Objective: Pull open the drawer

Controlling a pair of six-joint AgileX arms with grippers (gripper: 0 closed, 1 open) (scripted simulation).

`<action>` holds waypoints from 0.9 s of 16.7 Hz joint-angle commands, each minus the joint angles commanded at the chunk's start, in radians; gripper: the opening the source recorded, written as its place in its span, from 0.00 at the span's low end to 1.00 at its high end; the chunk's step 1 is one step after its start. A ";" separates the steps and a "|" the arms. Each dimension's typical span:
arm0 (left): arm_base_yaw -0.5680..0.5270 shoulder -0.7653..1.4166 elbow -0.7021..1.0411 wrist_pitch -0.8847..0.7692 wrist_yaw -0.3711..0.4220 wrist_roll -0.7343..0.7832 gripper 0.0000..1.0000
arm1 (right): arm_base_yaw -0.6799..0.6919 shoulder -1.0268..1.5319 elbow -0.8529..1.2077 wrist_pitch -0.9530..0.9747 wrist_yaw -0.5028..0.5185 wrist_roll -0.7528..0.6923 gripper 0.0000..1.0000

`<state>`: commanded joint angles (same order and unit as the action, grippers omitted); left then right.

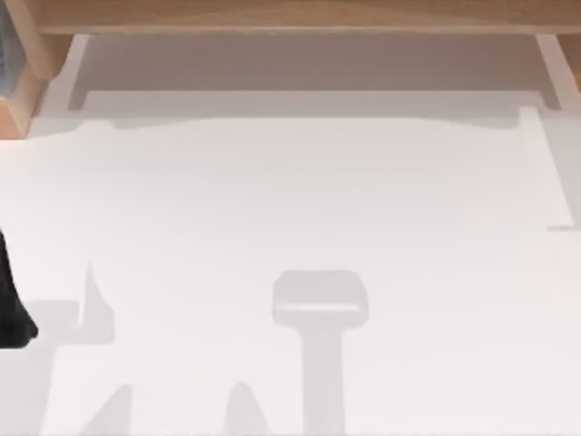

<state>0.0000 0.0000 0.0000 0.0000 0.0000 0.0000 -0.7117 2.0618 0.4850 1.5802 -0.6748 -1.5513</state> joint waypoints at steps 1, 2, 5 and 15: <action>0.000 0.000 0.000 0.000 0.000 0.000 1.00 | 0.000 0.000 0.000 0.000 0.000 0.000 0.00; 0.000 0.000 0.000 0.000 0.000 0.000 1.00 | 0.000 0.000 0.000 0.000 0.000 0.000 0.00; 0.000 0.000 0.000 0.000 0.000 0.000 1.00 | 0.000 0.000 0.000 0.000 0.000 0.000 0.23; 0.000 0.000 0.000 0.000 0.000 0.000 1.00 | 0.000 0.000 0.000 0.000 0.000 0.000 0.98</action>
<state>0.0000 0.0000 0.0000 0.0000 0.0000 0.0000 -0.7117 2.0618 0.4850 1.5802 -0.6748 -1.5513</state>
